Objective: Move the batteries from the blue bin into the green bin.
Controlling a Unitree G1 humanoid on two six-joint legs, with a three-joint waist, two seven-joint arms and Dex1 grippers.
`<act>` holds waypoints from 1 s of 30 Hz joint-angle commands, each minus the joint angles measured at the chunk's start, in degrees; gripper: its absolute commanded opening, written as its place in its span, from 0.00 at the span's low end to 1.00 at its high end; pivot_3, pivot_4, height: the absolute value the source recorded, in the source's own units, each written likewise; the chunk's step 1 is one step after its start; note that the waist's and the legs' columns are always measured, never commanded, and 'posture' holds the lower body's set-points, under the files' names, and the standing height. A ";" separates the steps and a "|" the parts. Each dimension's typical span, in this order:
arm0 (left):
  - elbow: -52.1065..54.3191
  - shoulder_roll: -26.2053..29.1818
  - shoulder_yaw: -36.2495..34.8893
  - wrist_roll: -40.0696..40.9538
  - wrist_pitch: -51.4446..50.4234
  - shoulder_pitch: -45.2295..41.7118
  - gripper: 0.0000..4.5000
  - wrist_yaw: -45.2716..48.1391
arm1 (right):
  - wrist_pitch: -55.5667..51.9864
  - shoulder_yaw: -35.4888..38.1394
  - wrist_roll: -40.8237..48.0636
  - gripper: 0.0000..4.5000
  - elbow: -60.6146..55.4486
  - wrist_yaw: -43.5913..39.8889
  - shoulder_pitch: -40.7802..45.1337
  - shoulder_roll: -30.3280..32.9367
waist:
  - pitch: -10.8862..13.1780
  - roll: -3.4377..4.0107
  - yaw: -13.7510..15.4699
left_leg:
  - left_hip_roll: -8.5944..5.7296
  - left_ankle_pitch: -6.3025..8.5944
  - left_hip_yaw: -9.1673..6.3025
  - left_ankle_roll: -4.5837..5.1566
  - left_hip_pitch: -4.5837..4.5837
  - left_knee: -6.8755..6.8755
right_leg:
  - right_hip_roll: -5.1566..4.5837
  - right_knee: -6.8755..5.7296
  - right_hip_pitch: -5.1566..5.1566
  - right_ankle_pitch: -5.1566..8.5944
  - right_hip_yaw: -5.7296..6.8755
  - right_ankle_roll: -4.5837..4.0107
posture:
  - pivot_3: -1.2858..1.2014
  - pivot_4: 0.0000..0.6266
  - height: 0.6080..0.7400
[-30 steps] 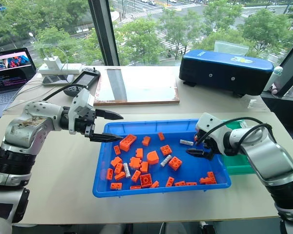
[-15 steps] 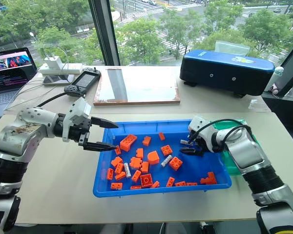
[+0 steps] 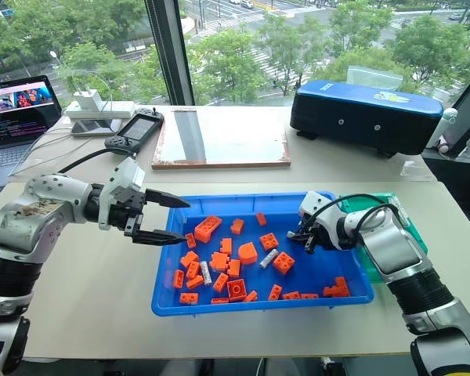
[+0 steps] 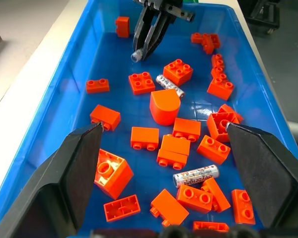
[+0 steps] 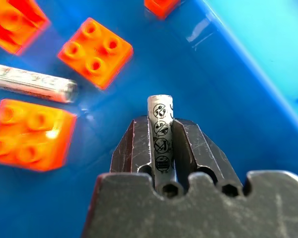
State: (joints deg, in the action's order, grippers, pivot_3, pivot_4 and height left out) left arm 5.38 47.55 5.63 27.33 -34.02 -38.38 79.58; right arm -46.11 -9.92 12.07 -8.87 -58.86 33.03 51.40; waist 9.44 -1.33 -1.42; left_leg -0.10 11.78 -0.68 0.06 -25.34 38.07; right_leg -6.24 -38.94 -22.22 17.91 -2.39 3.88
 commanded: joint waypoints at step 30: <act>-7.78 -9.09 -0.44 5.38 -3.74 -12.07 0.95 1.37 | -11.06 28.31 8.24 0.99 -11.86 8.41 -11.98 14.18 | 0.00 0.01 0.21 | 0.01 0.01 0.08 0.03 0.00 0.08 | 0.00 0.06 0.03 0.00 -0.08 0.00 | 0.52 0.24 1.00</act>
State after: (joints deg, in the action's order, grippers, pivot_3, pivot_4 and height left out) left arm -3.17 37.43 5.69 33.03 -38.78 -49.60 80.53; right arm -59.13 18.49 17.85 -15.84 -48.78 19.57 64.54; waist 9.43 -1.33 -1.21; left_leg -0.08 11.79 -0.60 0.09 -25.34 38.15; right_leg -6.23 -38.87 -22.19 17.91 -2.47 3.88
